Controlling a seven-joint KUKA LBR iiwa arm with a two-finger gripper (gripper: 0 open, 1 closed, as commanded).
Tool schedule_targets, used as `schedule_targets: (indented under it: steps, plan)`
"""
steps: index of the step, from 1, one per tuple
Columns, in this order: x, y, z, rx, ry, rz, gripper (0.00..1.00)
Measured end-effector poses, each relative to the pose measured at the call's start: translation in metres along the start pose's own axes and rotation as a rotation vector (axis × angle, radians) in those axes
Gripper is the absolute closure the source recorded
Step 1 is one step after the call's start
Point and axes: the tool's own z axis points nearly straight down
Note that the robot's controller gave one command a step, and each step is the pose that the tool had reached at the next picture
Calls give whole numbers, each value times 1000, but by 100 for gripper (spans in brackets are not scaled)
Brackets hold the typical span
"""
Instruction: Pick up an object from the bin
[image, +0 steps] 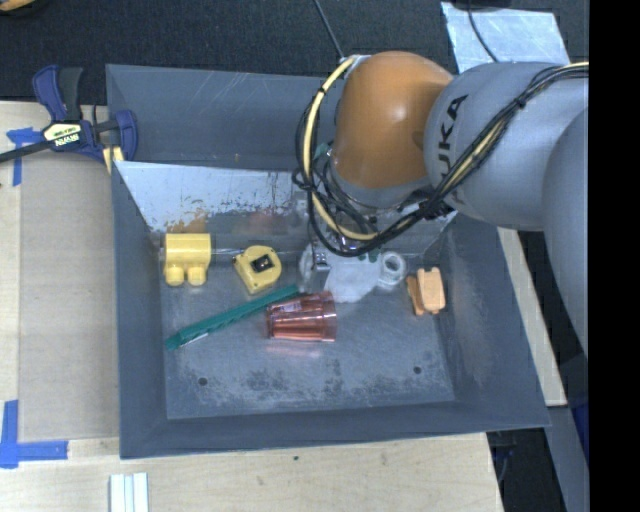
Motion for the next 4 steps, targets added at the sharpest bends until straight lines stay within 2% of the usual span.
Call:
schedule_targets:
  steps: [1, 2, 3, 4]
  plan:
    - [0, 0, 0, 0, 0, 0, 0]
    - [26, 6, 48, 0, -5, -135, 0]
    - [17, 21, 54, -1, -8, -126, 0]
    - [17, 5, 96, -3, -25, -345, 100]
